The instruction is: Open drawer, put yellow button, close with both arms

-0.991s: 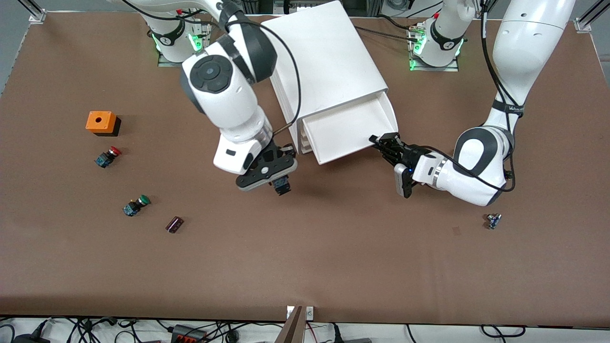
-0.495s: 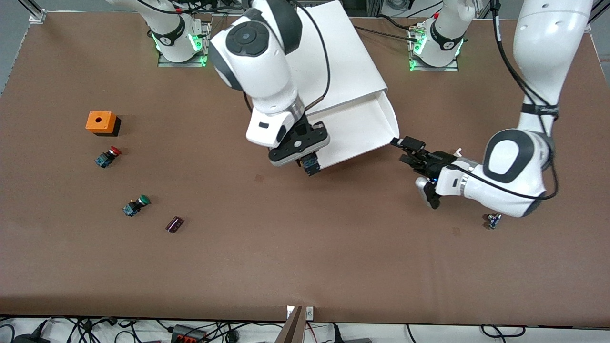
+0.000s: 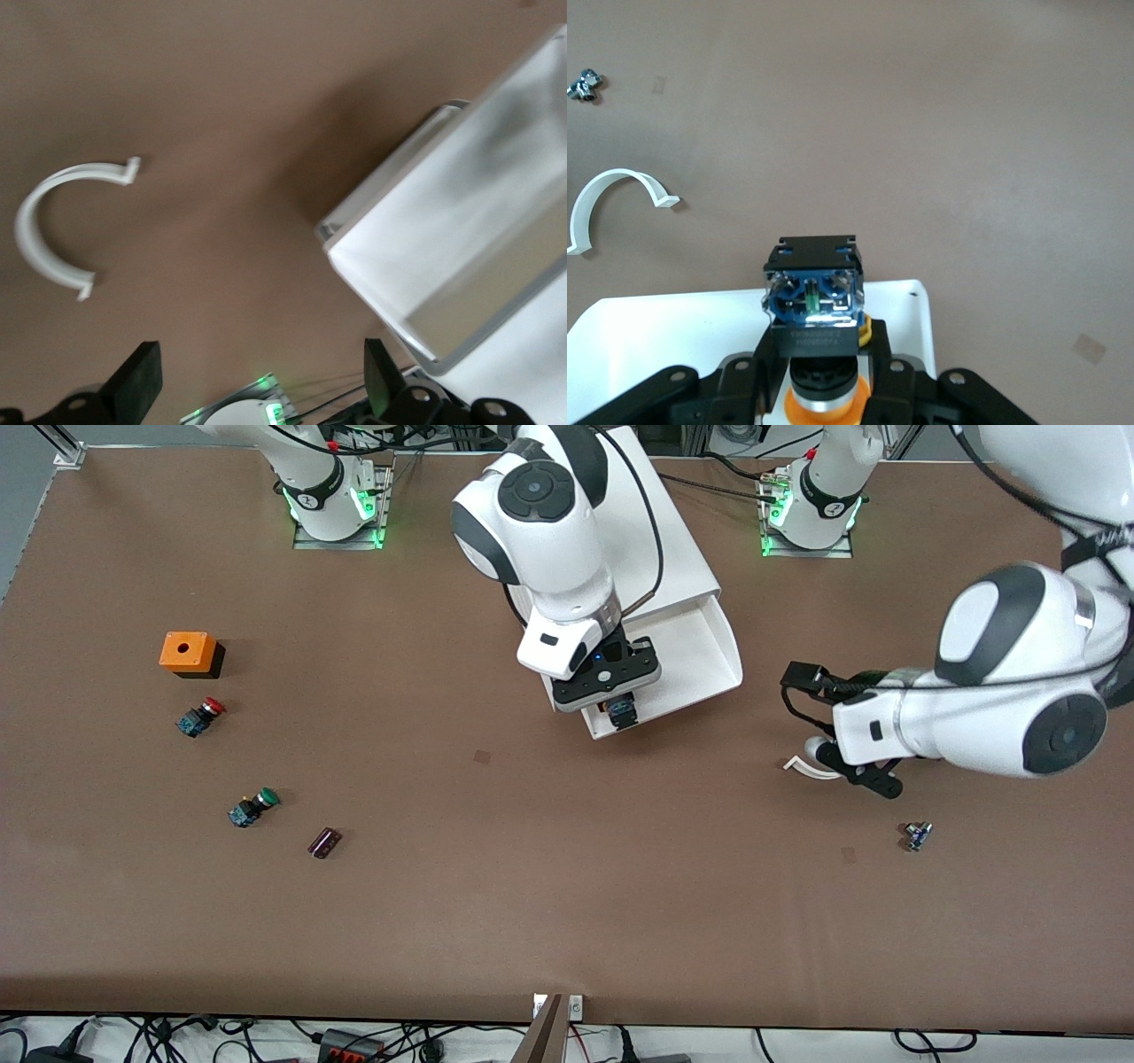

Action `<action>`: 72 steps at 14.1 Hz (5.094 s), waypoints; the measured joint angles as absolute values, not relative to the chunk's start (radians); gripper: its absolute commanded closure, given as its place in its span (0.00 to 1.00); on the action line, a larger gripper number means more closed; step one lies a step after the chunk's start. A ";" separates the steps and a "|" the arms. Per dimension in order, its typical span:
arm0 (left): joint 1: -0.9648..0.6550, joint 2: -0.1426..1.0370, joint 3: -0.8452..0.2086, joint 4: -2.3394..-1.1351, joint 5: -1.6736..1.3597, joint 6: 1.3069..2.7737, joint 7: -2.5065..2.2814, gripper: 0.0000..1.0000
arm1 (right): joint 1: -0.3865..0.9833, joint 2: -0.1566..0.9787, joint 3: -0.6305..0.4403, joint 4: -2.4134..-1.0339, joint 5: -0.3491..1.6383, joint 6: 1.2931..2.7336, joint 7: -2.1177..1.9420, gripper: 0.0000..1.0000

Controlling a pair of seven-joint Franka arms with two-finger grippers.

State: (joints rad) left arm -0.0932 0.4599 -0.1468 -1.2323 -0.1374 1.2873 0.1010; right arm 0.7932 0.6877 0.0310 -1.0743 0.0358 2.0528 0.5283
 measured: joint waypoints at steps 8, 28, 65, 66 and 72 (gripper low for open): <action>-0.095 0.413 -0.155 -1.231 0.051 1.407 -0.046 0.00 | 0.825 0.741 0.033 -1.065 0.069 2.033 0.548 1.00; -0.080 0.413 -0.155 -1.221 0.040 1.455 -0.068 0.00 | 0.815 0.739 0.016 -0.934 0.073 1.859 0.628 0.00; -0.322 0.438 -0.326 -1.714 -0.126 1.923 -0.824 0.00 | -0.078 0.264 0.008 -1.275 -0.006 1.520 0.019 0.00; -0.317 0.437 -0.334 -1.716 -0.142 1.906 -0.824 0.00 | -0.078 0.253 0.001 -1.286 -0.006 1.521 0.018 0.00; -0.299 0.436 -0.389 -1.730 -0.159 1.860 -0.824 0.00 | -0.077 0.213 -0.019 -1.363 -0.009 1.549 -0.014 0.00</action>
